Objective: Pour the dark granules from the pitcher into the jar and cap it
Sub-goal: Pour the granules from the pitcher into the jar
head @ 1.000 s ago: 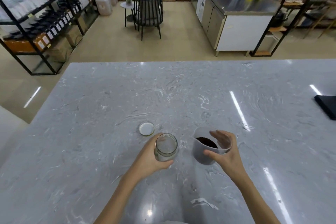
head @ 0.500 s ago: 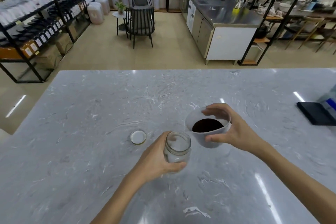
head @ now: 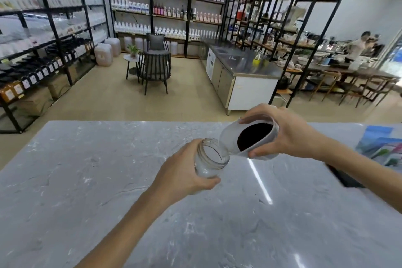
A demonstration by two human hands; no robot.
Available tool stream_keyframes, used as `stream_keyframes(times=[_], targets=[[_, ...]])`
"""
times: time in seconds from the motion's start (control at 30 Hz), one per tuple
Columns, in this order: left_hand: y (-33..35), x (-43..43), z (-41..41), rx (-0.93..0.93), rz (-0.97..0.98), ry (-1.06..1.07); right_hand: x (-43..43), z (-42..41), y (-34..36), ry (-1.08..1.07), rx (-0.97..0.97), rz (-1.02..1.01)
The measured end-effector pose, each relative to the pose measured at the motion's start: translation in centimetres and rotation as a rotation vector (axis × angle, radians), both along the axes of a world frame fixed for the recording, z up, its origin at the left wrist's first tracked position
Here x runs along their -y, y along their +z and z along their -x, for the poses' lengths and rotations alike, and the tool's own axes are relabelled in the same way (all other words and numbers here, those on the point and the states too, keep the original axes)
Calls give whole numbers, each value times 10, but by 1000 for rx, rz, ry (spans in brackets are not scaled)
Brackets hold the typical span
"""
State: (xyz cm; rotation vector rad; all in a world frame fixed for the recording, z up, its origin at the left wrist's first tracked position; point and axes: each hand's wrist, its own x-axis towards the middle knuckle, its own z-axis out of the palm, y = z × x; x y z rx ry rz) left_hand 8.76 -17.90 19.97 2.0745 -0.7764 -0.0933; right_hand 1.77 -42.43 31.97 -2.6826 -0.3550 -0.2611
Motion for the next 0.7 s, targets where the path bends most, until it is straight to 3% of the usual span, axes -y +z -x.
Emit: stream_keyframes(times=[0.13,0.27,0.47,0.7], targets=[[13,13,5,42,-24,14,-4,-2,21,-33,56,227],[12,19,9,9,4,49,-9,3,18,-72,11,297],[3,14,11,-48,-11,102,-8,18,-13,-157,-216,-78],[-4,4,11,-109,9,126,-4,31,-32,-44,-390,-385]])
